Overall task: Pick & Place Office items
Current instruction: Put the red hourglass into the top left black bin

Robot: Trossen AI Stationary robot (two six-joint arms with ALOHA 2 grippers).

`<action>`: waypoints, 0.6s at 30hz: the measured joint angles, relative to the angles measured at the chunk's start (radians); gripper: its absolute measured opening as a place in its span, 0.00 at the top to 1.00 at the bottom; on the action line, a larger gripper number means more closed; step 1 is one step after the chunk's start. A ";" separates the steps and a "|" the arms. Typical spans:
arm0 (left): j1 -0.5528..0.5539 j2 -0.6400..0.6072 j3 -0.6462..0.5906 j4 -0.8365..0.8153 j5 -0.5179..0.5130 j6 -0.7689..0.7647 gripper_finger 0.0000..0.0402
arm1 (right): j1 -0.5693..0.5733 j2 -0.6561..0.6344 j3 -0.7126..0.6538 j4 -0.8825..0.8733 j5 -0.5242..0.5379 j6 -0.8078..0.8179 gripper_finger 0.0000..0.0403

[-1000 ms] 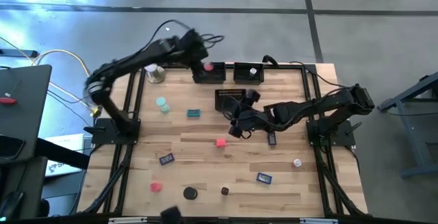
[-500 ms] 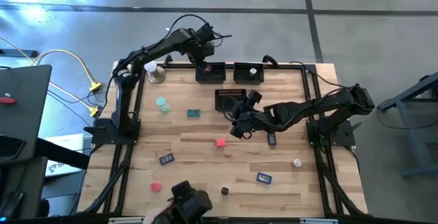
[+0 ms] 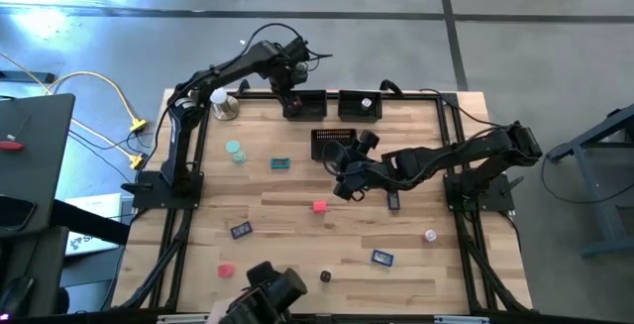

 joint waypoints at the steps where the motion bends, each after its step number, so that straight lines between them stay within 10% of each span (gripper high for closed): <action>1: -0.003 0.004 0.000 0.003 0.000 0.001 0.50 | 0.000 0.000 0.000 -0.001 0.000 0.000 0.45; 18: 0.006 0.038 0.000 0.026 -0.018 0.002 0.49 | -0.001 0.000 -0.026 -0.001 -0.004 0.008 0.45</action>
